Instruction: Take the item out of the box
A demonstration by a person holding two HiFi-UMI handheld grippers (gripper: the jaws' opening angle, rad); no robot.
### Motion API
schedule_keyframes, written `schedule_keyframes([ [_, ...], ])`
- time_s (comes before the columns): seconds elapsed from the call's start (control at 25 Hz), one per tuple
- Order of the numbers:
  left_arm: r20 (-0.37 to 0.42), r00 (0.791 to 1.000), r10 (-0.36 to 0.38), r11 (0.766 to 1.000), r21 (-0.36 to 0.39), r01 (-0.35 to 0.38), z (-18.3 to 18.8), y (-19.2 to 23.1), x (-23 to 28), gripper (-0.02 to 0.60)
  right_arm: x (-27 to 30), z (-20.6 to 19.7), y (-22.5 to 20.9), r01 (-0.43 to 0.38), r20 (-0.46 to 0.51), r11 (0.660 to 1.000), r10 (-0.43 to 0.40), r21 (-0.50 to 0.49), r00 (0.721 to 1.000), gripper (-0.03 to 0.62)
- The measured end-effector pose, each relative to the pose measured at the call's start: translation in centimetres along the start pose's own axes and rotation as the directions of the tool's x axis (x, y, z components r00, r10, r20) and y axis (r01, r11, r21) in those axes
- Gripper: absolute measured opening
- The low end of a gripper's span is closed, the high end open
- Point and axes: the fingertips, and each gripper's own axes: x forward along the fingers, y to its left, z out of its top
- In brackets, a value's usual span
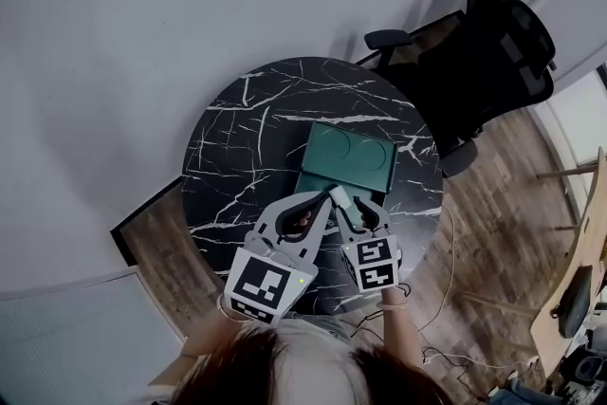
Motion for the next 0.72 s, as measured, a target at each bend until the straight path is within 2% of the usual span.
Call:
schedule_keyframes([
  [0.12, -0.014, 1.000, 0.011, 1.000, -0.027, -0.011, -0.3, 0.2, 0.1, 0.008, 0.9, -0.9, -0.1, -0.011, -0.024, 1.000, 0.011, 0.002, 1.000, 0.160],
  [0.72, -0.035, 0.999, 0.009, 1.000, -0.012, -0.009, -0.8, 0.8, 1.5, 0.008, 5.3, -4.7, -0.8, -0.031, -0.145, 1.000, 0.031, 0.004, 0.989, 0.181],
])
